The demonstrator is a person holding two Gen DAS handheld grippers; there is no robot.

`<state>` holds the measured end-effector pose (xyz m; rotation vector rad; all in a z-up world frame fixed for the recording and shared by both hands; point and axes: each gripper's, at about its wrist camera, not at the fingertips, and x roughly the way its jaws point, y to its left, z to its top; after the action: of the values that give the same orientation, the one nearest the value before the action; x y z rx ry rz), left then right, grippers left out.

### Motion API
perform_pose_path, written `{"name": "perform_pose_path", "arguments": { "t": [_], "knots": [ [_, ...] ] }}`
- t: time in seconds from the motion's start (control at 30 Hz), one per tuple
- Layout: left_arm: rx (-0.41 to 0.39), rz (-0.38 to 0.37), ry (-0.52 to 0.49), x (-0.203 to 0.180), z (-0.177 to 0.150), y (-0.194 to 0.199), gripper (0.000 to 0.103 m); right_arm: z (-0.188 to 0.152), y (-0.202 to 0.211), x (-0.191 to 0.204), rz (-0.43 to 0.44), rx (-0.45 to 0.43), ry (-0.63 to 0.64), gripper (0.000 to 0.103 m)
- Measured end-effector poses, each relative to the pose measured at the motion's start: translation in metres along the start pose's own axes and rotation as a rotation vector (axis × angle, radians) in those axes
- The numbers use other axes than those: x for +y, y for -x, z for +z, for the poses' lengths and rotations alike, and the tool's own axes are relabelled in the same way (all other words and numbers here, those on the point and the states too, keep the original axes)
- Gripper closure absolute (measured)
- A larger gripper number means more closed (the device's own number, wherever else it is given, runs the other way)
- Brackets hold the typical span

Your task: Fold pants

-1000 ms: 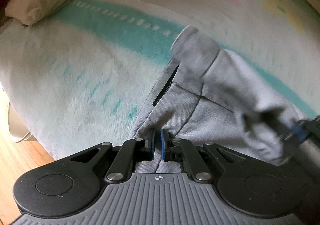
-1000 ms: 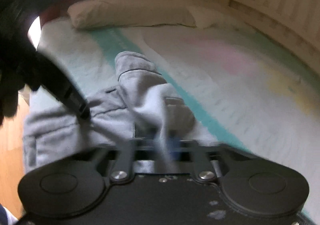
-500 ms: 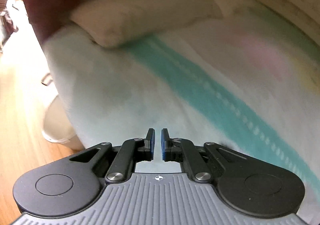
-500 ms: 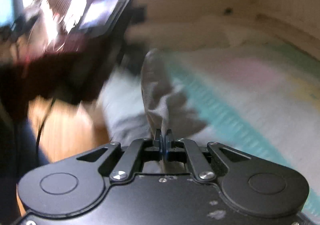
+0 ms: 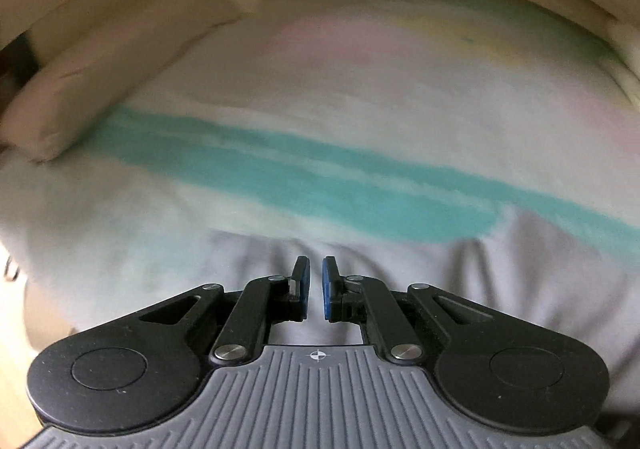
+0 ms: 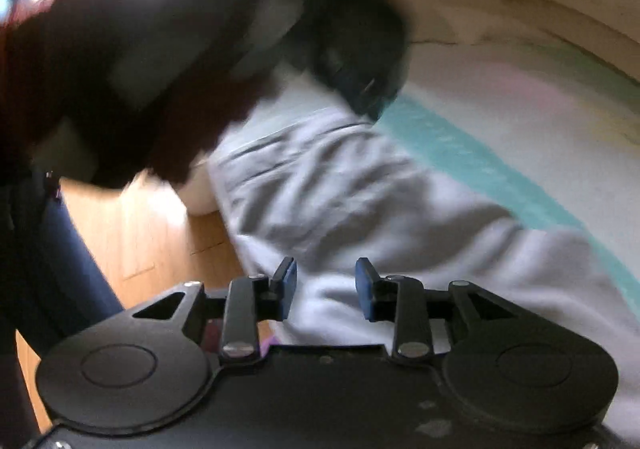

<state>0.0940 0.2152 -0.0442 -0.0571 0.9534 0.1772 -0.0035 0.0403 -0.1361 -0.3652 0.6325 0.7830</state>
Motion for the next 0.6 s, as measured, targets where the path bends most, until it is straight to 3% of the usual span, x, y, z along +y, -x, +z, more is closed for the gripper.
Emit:
{"name": "perform_pose_path", "arguments": {
  "t": [0.2, 0.3, 0.4, 0.47, 0.53, 0.6],
  "knots": [
    [0.081, -0.104, -0.117, -0.049, -0.026, -0.012, 0.097, -0.041, 0.064, -0.072, -0.217, -0.002, -0.23, 0.068],
    [0.143, -0.097, -0.134, -0.061, -0.034, -0.029, 0.097, -0.074, 0.09, -0.116, -0.282, 0.006, -0.447, 0.068],
    [0.185, -0.071, -0.116, -0.062, -0.041, -0.041, 0.097, -0.097, 0.112, -0.139, -0.333, 0.009, -0.571, 0.066],
    [0.195, -0.071, -0.087, -0.062, -0.036, -0.044, 0.097, -0.106, 0.122, -0.148, -0.378, 0.021, -0.586, 0.061],
    [0.217, -0.082, -0.03, -0.058, -0.029, -0.049, 0.097, -0.114, 0.131, -0.145, -0.459, 0.04, -0.511, 0.05],
    [0.226, -0.083, -0.006, -0.052, -0.025, -0.054, 0.097, -0.118, 0.129, -0.141, -0.499, 0.076, -0.435, 0.047]
  ]
}}
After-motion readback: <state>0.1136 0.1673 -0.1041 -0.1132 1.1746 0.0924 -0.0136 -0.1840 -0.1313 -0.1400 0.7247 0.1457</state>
